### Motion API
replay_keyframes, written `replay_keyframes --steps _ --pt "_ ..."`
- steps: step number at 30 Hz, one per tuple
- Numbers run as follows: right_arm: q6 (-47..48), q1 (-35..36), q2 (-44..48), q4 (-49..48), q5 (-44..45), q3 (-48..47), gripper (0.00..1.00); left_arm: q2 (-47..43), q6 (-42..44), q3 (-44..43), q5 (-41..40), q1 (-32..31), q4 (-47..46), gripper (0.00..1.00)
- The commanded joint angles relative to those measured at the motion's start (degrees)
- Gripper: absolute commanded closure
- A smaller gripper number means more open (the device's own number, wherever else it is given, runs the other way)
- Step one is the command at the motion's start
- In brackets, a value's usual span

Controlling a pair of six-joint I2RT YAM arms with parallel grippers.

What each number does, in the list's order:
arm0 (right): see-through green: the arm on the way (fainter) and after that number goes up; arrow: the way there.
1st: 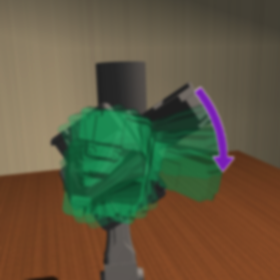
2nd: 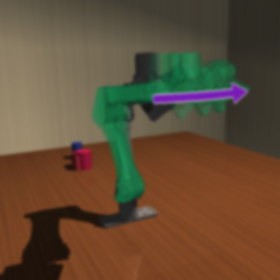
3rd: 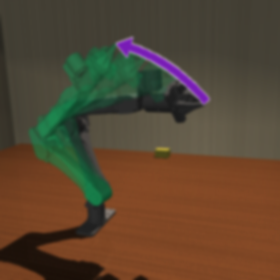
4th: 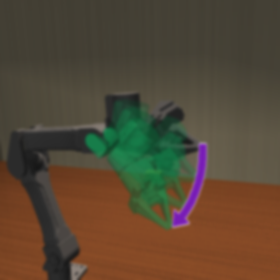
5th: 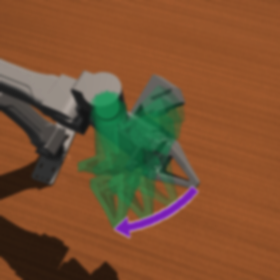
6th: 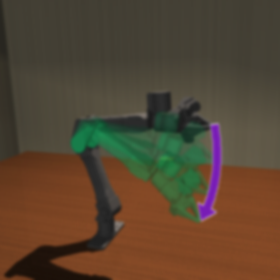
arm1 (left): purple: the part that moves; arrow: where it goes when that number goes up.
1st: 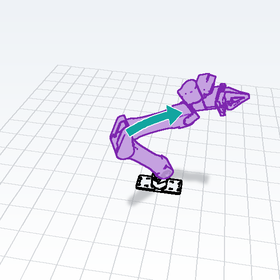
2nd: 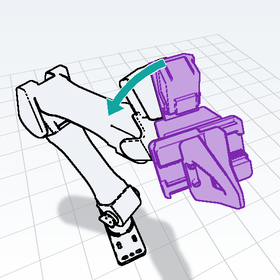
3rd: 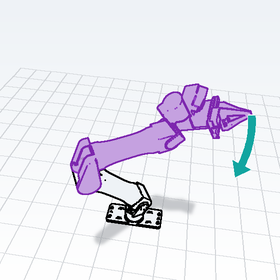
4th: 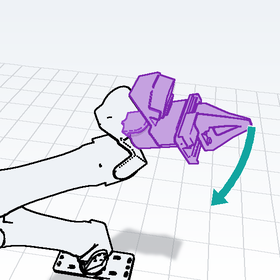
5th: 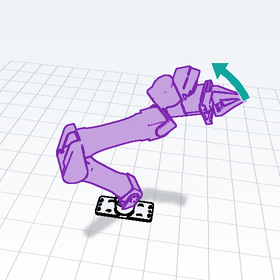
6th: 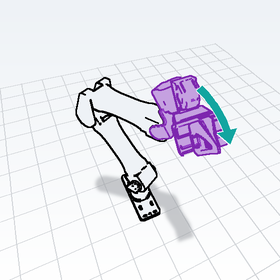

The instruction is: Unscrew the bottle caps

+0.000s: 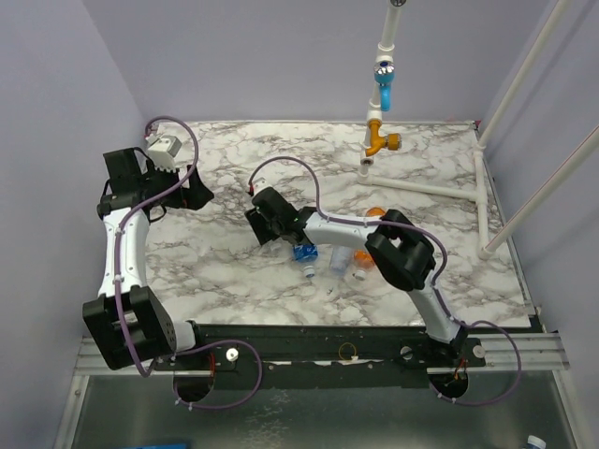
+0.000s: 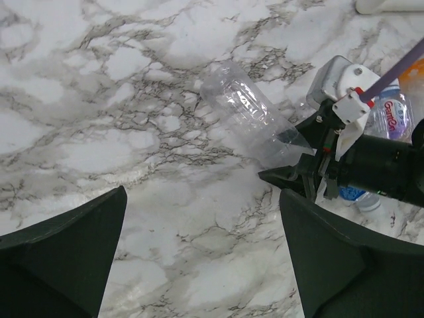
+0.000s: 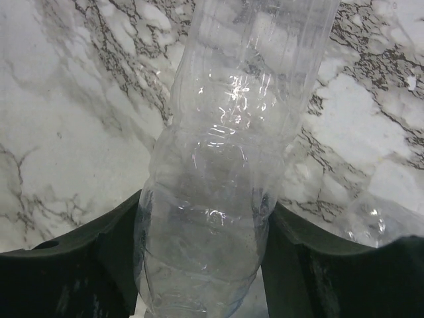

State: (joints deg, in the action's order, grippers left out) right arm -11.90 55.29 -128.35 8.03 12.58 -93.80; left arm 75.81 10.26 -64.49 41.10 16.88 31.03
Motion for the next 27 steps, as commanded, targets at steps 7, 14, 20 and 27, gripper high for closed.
replay_keyframes --steps 7,14,20,27 --pt "5.10 0.02 19.42 4.01 -12.06 2.96 0.45 -15.41 26.32 3.53 20.14 0.11 -0.48 0.01" --pt "5.18 -2.67 26.11 11.67 -26.36 0.21 0.45 -24.95 51.99 7.54 21.99 -1.06 -0.52 0.01" --pt "4.03 -4.80 30.01 14.70 -37.81 -0.99 0.44 -30.95 77.59 12.26 28.02 -3.04 -0.23 0.01" --pt "3.76 -5.45 30.09 18.01 -48.85 -3.25 0.43 -33.10 104.65 17.14 31.06 -7.84 -0.42 0.01"
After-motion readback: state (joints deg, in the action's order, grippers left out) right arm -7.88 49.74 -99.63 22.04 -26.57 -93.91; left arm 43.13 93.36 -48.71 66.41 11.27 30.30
